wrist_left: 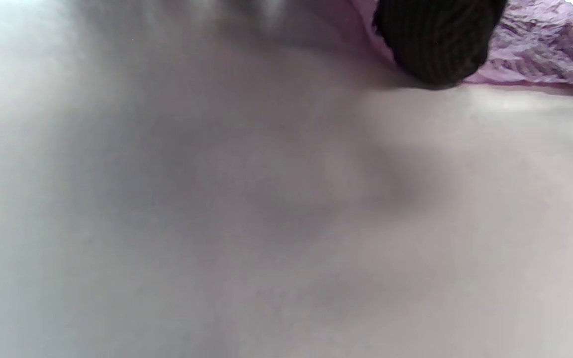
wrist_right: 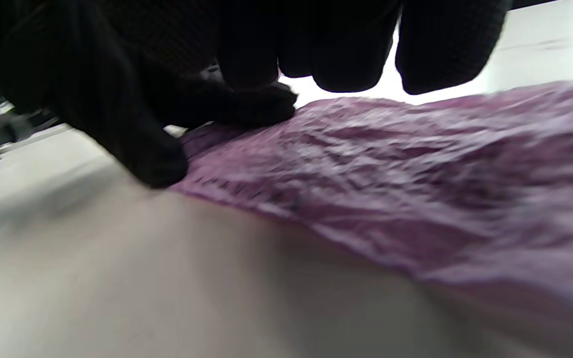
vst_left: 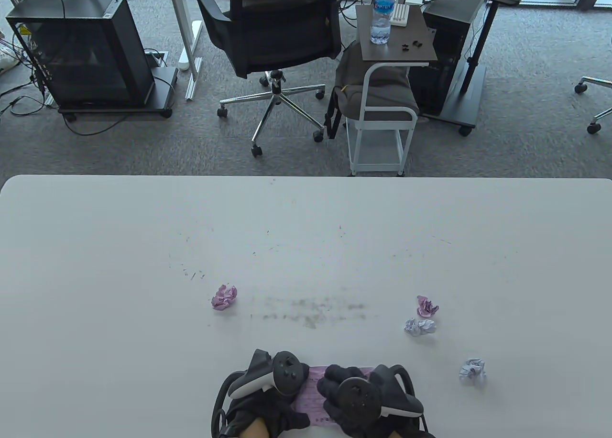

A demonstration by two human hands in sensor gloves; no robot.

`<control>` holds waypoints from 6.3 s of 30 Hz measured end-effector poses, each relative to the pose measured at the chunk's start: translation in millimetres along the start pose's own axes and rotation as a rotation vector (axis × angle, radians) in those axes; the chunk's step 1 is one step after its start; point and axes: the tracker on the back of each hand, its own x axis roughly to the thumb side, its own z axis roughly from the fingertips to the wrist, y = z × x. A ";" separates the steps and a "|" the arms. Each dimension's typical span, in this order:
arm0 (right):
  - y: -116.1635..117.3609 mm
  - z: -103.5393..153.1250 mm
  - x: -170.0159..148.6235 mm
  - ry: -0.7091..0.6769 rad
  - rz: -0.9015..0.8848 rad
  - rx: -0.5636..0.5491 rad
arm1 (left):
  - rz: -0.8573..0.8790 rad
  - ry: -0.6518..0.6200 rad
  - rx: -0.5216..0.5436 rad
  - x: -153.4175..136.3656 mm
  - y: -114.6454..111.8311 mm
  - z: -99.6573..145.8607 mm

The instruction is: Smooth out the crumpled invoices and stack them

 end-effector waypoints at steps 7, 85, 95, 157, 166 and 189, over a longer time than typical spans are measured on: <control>7.2 -5.7 5.2 0.024 -0.006 0.224 | -0.002 0.001 -0.003 -0.2 0.2 -0.1; 1.5 20.5 -69.0 0.588 -0.076 0.064 | 0.040 -0.008 -0.020 -1.6 0.3 -0.5; -4.9 22.0 -65.7 0.599 -0.028 -0.031 | 0.046 -0.008 -0.017 -2.1 0.0 -0.3; -84.0 64.7 -65.8 0.517 -0.280 -0.681 | 0.480 -0.377 0.694 10.5 67.4 69.2; -76.5 0.1 -81.5 0.590 -0.027 -0.478 | 0.192 -0.210 0.559 -9.9 71.8 14.1; -33.5 -74.6 -95.9 0.616 0.235 -0.192 | -0.093 0.004 0.389 -27.9 59.1 -35.1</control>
